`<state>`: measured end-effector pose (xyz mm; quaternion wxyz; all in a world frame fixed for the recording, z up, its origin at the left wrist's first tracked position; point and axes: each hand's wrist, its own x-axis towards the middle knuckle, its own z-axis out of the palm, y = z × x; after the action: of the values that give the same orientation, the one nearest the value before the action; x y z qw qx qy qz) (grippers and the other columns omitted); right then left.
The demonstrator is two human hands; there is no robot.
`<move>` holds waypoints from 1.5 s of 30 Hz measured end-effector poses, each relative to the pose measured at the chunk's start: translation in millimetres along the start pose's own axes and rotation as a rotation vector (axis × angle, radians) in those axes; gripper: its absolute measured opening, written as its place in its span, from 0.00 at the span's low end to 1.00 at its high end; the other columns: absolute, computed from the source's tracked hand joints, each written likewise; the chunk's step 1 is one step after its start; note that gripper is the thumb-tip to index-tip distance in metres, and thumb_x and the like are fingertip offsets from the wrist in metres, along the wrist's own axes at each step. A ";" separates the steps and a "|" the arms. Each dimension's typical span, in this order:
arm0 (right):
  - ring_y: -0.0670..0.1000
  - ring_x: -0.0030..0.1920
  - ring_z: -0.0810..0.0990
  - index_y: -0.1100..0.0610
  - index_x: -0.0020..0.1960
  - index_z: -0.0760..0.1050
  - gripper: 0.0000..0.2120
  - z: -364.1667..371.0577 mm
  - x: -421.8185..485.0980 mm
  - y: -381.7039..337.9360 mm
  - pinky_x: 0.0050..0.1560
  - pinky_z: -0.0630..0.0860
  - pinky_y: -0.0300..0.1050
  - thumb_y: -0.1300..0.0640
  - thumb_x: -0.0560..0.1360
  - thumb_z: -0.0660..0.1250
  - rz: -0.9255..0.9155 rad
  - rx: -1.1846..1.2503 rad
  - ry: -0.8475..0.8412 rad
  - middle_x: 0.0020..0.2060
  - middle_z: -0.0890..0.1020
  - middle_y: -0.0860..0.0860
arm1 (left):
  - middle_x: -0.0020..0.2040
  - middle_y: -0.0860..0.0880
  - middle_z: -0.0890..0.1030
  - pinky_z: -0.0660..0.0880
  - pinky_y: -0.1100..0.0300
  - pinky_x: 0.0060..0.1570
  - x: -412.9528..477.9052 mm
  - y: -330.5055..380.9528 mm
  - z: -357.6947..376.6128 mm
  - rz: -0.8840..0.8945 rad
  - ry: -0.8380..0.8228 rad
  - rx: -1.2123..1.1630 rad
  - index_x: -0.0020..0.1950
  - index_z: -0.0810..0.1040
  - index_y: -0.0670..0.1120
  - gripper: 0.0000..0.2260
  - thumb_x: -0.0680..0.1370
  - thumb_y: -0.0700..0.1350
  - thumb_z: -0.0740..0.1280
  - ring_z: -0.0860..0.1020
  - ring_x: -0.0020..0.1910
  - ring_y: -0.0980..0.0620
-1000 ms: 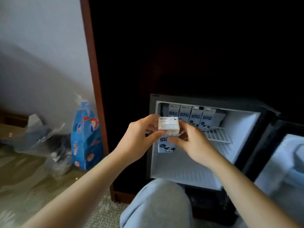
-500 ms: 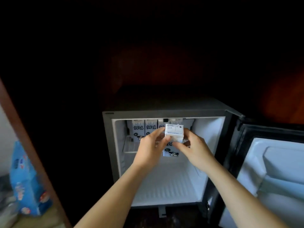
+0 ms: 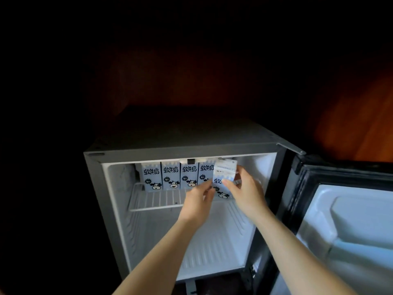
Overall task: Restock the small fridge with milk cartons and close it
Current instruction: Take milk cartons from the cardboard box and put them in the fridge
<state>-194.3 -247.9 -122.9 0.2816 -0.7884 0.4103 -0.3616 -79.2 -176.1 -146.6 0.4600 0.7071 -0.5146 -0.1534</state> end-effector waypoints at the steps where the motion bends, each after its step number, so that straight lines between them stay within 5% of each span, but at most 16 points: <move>1: 0.49 0.46 0.79 0.52 0.61 0.74 0.15 1.6 1.8 2.4 0.50 0.75 0.42 0.54 0.75 0.68 0.012 -0.007 0.008 0.48 0.81 0.46 | 0.52 0.46 0.81 0.70 0.61 0.48 1.6 0.5 4.1 -0.013 -0.004 -0.001 0.59 0.76 0.44 0.11 0.81 0.42 0.58 0.76 0.49 0.52; 8: 0.56 0.50 0.80 0.58 0.57 0.75 0.14 11.0 16.0 12.3 0.52 0.76 0.50 0.52 0.75 0.68 0.114 -0.089 0.064 0.48 0.83 0.54 | 0.55 0.45 0.81 0.69 0.63 0.46 13.0 -2.0 23.9 -0.070 0.031 0.026 0.68 0.71 0.47 0.15 0.81 0.41 0.58 0.78 0.50 0.50; 16: 0.59 0.55 0.79 0.58 0.55 0.77 0.16 23.5 19.8 14.5 0.49 0.76 0.47 0.49 0.73 0.70 0.183 -0.207 0.058 0.51 0.83 0.55 | 0.50 0.44 0.79 0.72 0.56 0.43 24.8 -5.9 42.5 -0.064 0.161 0.196 0.49 0.76 0.42 0.06 0.79 0.40 0.60 0.78 0.48 0.44; 23: 0.59 0.54 0.79 0.60 0.55 0.75 0.21 29.9 29.8 21.4 0.48 0.76 0.48 0.46 0.70 0.72 0.214 -0.214 0.143 0.52 0.81 0.55 | 0.50 0.44 0.80 0.70 0.58 0.43 32.1 -9.8 52.8 -0.024 0.226 0.141 0.50 0.79 0.42 0.07 0.78 0.38 0.62 0.78 0.48 0.44; 33: 0.49 0.43 0.79 0.57 0.50 0.81 0.08 35.1 36.9 40.8 0.38 0.68 0.39 0.54 0.74 0.69 0.102 -0.130 0.123 0.44 0.84 0.50 | 0.50 0.46 0.81 0.68 0.58 0.40 42.0 -14.2 55.8 -0.136 0.282 0.305 0.51 0.78 0.45 0.09 0.81 0.46 0.59 0.79 0.49 0.44; 45: 0.55 0.45 0.83 0.62 0.50 0.82 0.07 53.9 56.2 56.6 0.42 0.72 0.40 0.61 0.74 0.68 0.071 0.000 0.112 0.43 0.85 0.57 | 0.48 0.47 0.82 0.73 0.57 0.43 55.7 -16.5 54.8 -0.193 0.310 0.446 0.49 0.77 0.46 0.10 0.80 0.50 0.60 0.80 0.48 0.45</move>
<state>-153.6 -316.3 -177.1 0.2707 -0.7519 0.4531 -0.3951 -83.7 -250.7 -174.7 0.3495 0.8515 -0.3898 0.0303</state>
